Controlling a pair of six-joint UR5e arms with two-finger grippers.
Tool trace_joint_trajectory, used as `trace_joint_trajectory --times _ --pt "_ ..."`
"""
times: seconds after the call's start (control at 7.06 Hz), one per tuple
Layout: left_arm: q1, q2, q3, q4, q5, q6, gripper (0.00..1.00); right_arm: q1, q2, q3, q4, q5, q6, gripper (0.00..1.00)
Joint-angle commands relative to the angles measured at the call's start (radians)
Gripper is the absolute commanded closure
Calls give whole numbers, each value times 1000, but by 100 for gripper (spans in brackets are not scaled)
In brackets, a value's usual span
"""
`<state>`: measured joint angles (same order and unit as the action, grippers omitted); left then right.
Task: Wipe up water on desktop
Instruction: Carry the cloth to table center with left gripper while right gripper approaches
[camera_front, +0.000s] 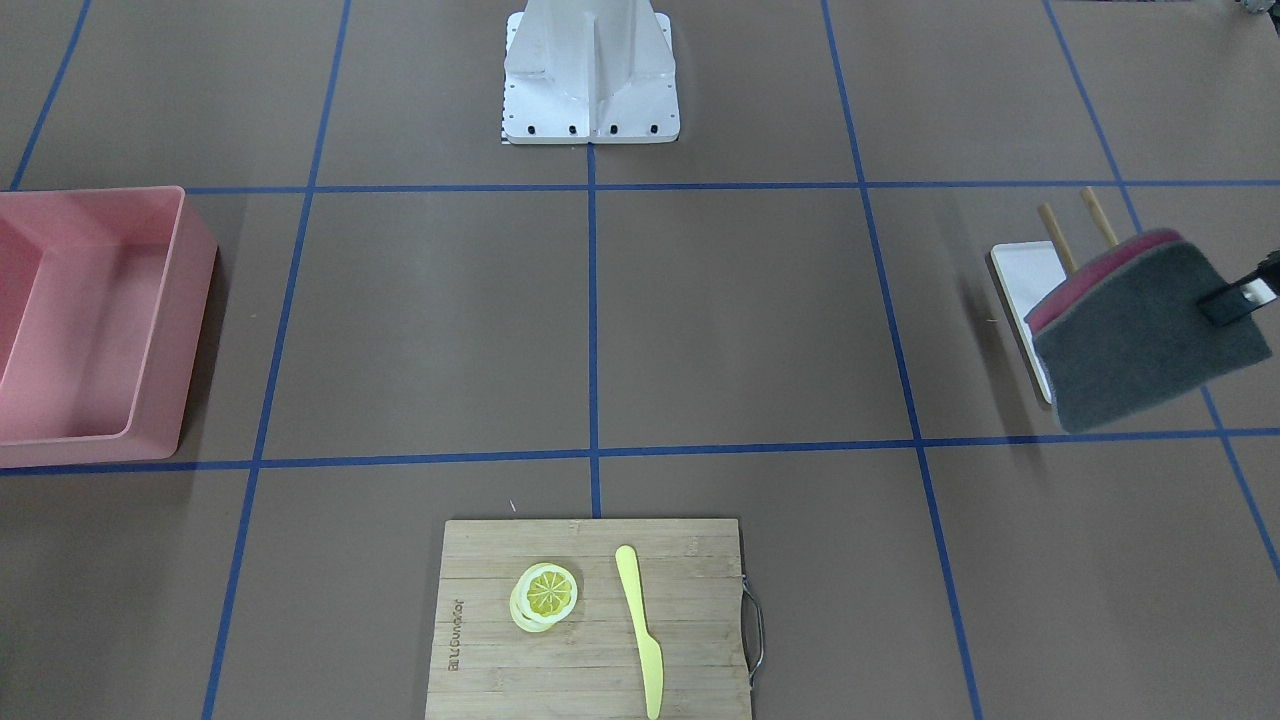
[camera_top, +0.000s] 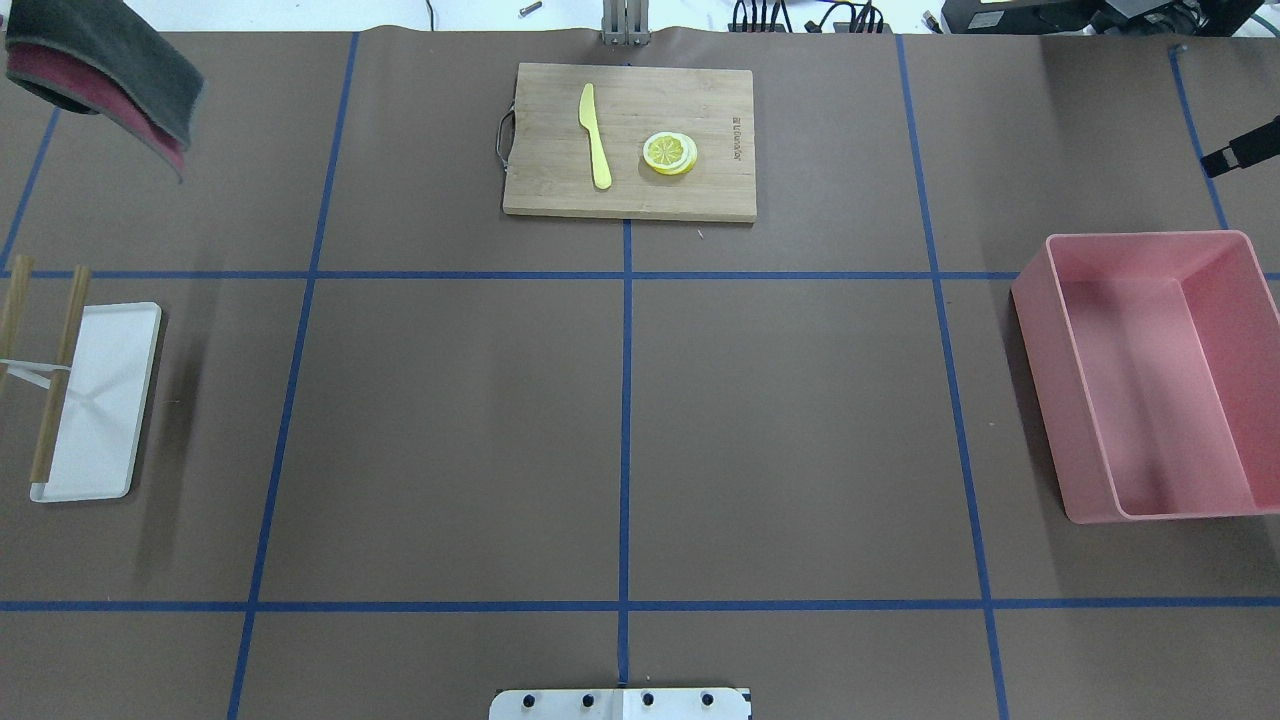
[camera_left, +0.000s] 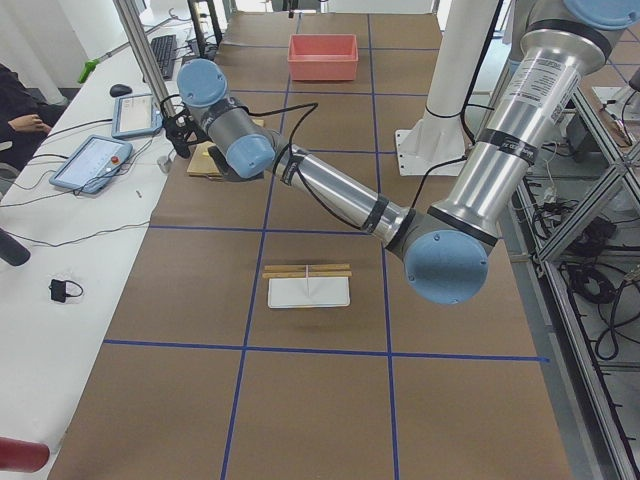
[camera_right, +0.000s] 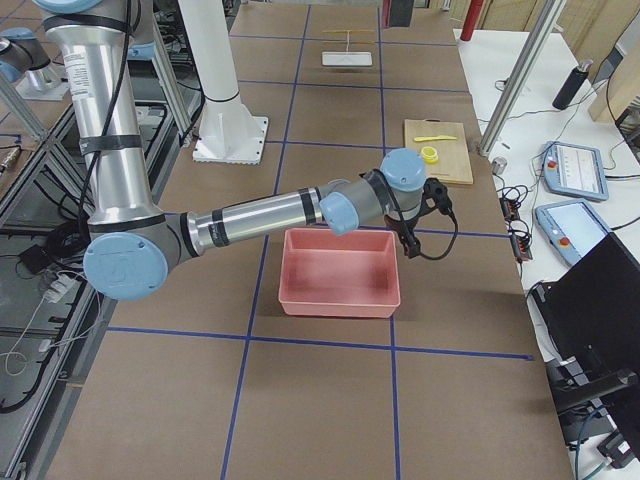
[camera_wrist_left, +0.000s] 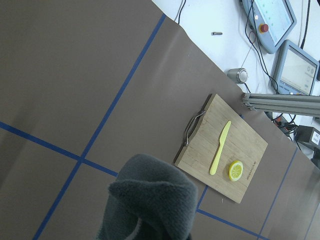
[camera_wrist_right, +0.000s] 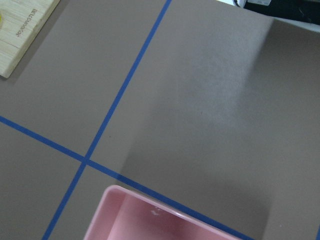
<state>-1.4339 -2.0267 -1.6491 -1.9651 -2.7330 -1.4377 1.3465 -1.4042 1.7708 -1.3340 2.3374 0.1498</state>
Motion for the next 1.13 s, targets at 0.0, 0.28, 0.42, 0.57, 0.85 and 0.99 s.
trace_joint_trajectory --times 0.0,0.28,0.42,0.57,0.85,0.99 --pt "103 -85 -6 0 118 -183 100 -114 95 107 -128 -107 133 0" --pt "188 -145 3 2 217 -315 100 -205 131 195 -145 -139 233 9" --pt "246 -189 17 26 290 -382 100 -261 113 270 -142 -220 305 2" --pt "295 -278 35 137 362 -429 100 -335 116 338 -142 -281 394 2" --pt "375 -368 49 221 452 -557 100 -446 129 384 -73 -331 422 1" --pt "435 -421 75 221 528 -646 100 -479 116 384 28 -364 428 1"
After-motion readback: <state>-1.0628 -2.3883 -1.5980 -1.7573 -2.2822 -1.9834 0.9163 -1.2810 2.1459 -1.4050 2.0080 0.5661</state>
